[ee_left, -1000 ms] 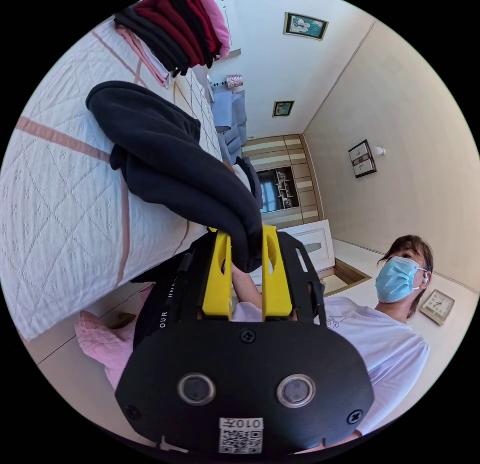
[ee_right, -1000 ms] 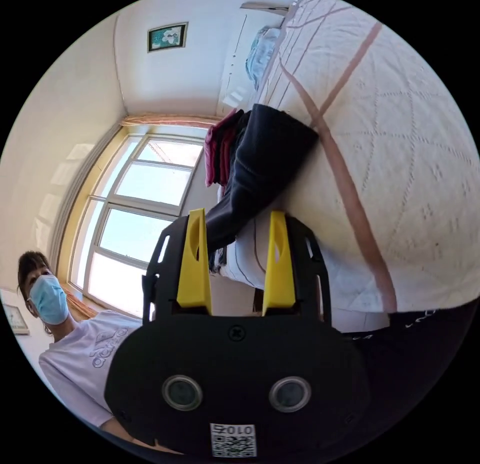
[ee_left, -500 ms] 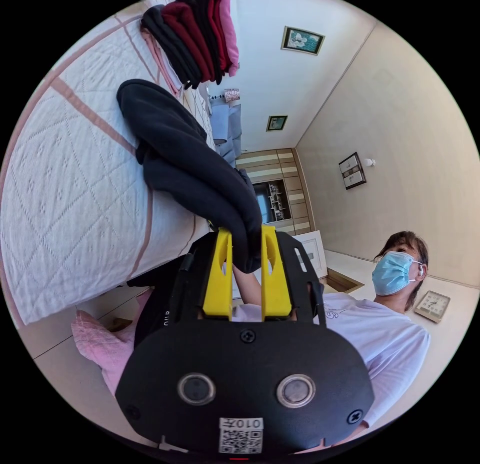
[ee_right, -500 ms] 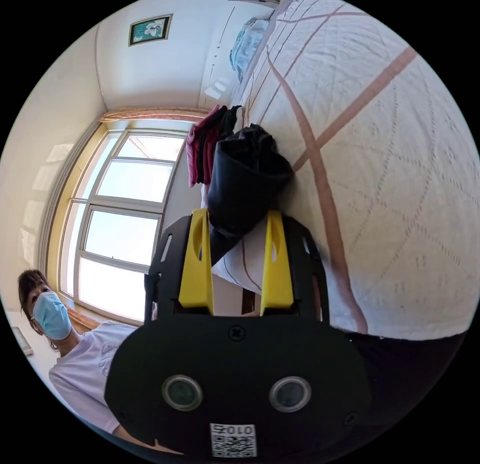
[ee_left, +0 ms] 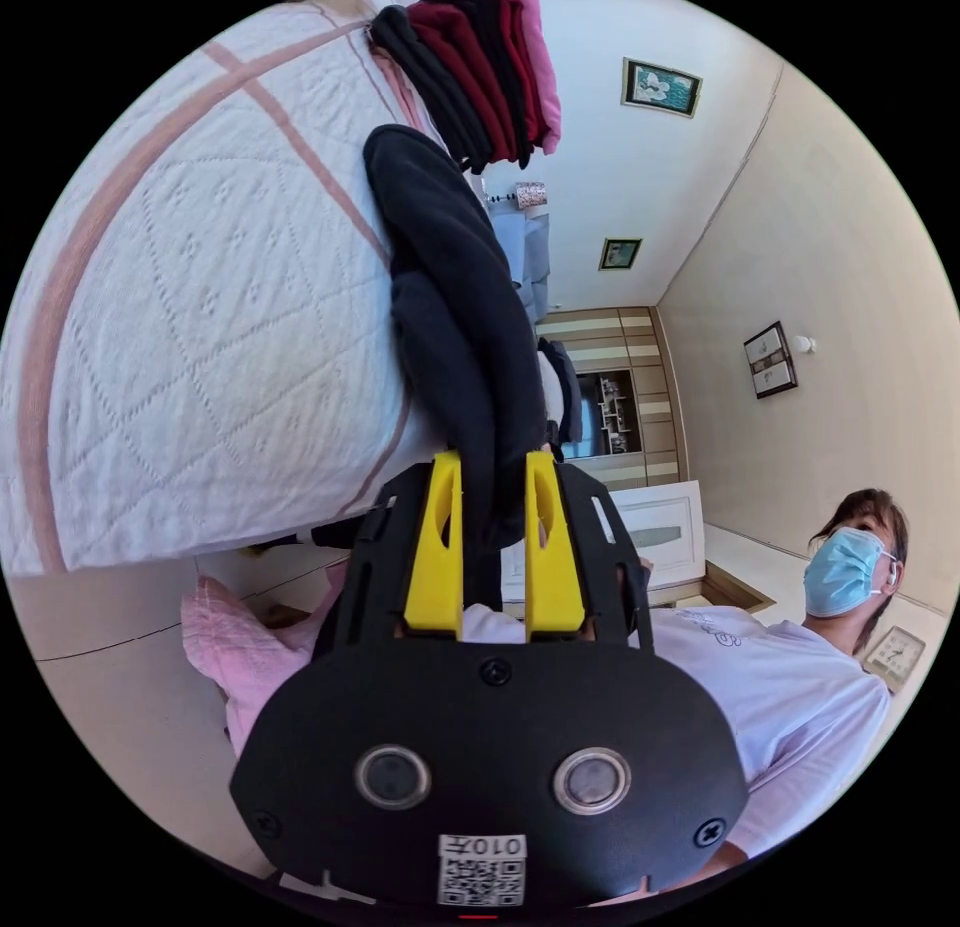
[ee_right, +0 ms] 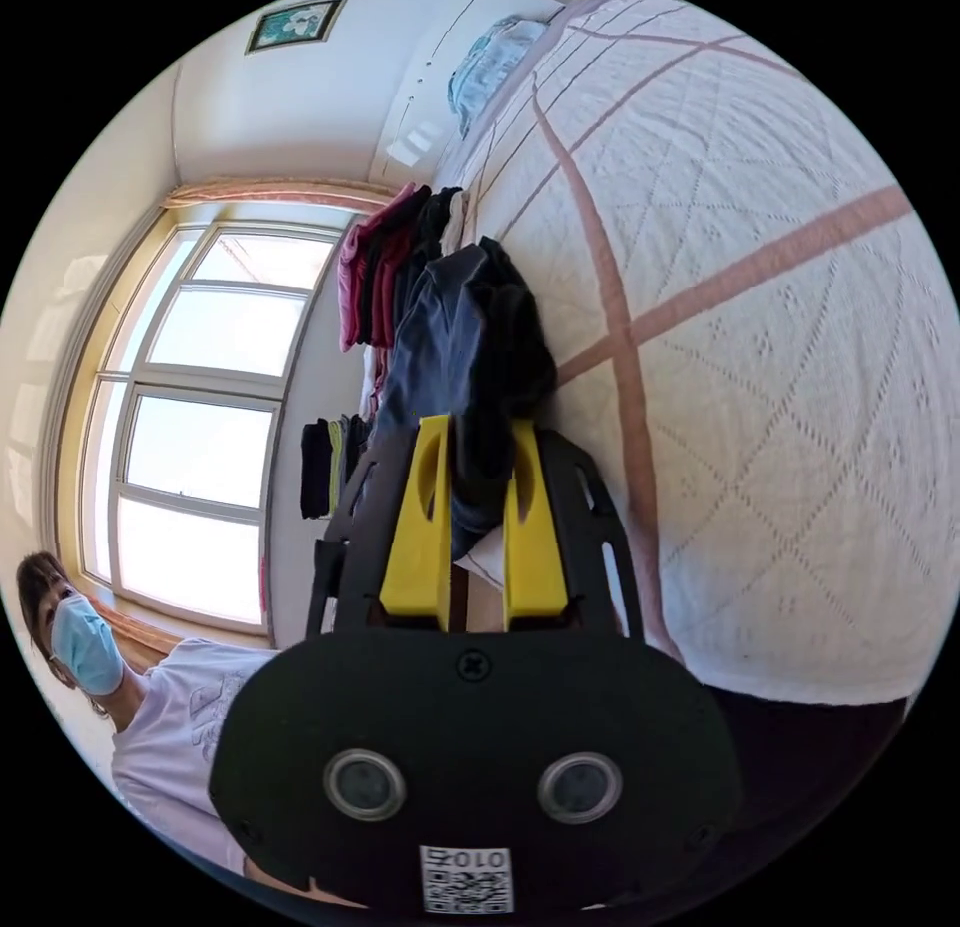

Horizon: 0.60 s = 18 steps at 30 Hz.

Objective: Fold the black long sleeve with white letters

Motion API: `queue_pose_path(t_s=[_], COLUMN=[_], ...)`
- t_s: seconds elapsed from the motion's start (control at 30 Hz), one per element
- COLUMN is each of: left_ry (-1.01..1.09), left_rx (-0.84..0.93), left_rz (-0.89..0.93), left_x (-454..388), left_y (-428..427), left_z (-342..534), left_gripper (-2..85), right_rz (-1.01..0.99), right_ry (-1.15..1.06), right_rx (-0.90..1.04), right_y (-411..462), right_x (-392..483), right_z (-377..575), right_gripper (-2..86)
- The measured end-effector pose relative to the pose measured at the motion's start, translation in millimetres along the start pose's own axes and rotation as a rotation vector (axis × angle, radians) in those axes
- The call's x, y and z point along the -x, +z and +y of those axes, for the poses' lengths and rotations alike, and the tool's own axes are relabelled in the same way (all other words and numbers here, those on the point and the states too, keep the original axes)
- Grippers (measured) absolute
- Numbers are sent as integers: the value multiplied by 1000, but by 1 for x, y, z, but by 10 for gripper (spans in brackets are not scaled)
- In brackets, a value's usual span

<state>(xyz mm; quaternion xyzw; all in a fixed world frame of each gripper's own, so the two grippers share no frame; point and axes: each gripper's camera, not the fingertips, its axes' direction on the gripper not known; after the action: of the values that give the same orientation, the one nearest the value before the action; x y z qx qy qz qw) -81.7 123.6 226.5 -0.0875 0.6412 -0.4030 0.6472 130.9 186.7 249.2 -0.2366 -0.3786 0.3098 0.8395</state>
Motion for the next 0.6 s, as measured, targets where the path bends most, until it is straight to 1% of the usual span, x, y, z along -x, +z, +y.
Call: queue_pose_path(t_s=[0.1, 0.2, 0.3, 0.37, 0.47, 0.57, 0.6], left_ry=[40, 147, 239, 293, 337, 332, 336], left_rx=[11, 97, 181, 242, 327, 394, 409], left_rz=[28, 35, 84, 135, 166, 168, 172], left_x=[-10, -39, -74, -97, -109, -108, -110], left_y=[12, 24, 44, 71, 117, 168, 178], left_z=[-8, -34, -60, -72, -87, -107, -112], left_gripper=[89, 90, 92, 93, 94, 94, 93], right_rz=[-114, -172, -179, -187, -180, -93, -113], right_ry=[-41, -111, -164, -173, -175, -107, -94], right_rx=[-15, -40, -98, -147, -225, -258, -268], right_y=[-18, -46, -86, -113, -148, -166, -171], right_x=[18, 54, 88, 101, 114, 109, 107], right_z=[10, 29, 61, 85, 127, 158, 164], right_gripper=[82, 81, 81, 81, 81, 82, 82])
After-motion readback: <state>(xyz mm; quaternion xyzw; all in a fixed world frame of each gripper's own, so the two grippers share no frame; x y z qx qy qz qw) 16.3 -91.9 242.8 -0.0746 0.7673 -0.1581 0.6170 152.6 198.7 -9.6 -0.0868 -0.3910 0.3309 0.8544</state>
